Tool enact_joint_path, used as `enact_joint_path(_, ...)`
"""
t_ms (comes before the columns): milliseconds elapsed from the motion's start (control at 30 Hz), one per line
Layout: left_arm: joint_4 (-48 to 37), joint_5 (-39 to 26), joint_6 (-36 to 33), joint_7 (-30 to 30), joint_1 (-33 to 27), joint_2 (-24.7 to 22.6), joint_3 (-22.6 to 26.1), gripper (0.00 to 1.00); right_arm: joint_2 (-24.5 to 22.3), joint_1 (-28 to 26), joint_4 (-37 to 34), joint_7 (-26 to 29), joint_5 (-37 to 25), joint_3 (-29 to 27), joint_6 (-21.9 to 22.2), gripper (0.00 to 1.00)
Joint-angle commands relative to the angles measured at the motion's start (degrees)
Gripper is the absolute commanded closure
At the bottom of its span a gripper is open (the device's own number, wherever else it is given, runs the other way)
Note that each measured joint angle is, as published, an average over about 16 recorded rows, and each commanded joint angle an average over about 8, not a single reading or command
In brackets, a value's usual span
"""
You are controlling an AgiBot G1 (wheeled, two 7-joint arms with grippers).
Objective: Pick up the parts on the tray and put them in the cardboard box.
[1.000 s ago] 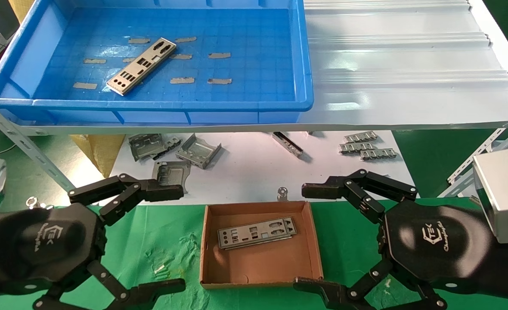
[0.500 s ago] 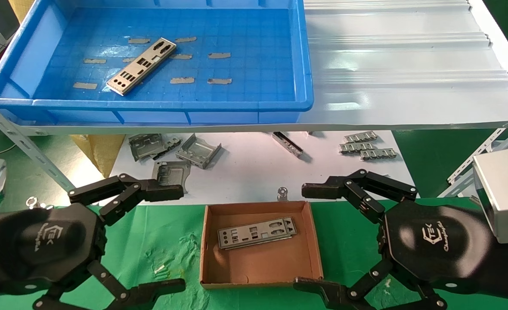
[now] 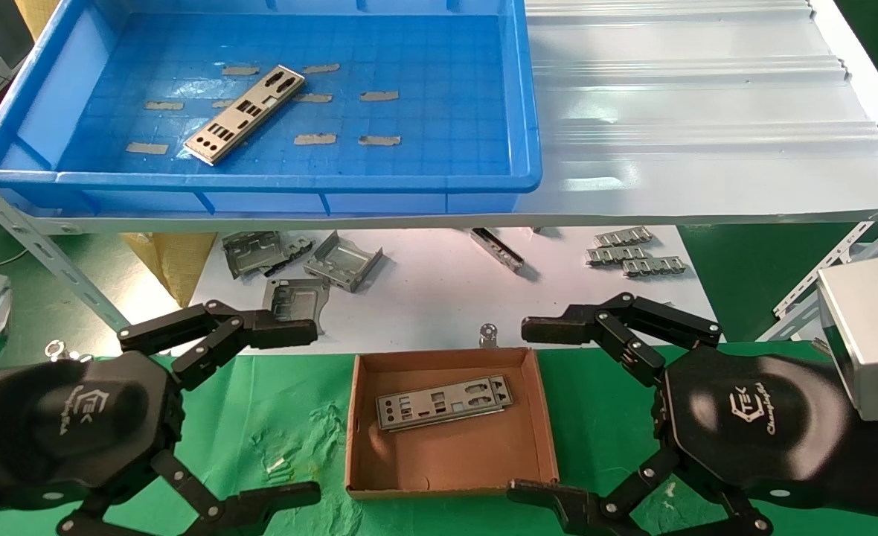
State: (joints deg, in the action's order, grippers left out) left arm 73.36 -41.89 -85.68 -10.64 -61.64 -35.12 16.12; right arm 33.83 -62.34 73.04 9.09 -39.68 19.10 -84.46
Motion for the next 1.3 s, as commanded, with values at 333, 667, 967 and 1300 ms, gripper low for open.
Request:
enact_joint_path(333, 0.0, 0.0, 0.0, 0.0, 0.0, 0.0, 0.0, 0.0, 0.0, 0.0, 0.0, 0.0, 0.0, 0.0, 0.0, 0.0)
enact_joint_path(667, 0.0, 0.0, 0.0, 0.0, 0.0, 0.0, 0.0, 0.0, 0.0, 0.0, 0.0, 0.0, 0.0, 0.0, 0.0, 0.0)
enact_joint_path(967, 0.0, 0.0, 0.0, 0.0, 0.0, 0.0, 0.0, 0.0, 0.0, 0.0, 0.0, 0.0, 0.0, 0.0, 0.0, 0.0)
enact_joint_path(1300, 0.0, 0.0, 0.0, 0.0, 0.0, 0.0, 0.0, 0.0, 0.0, 0.0, 0.0, 0.0, 0.0, 0.0, 0.0, 0.0)
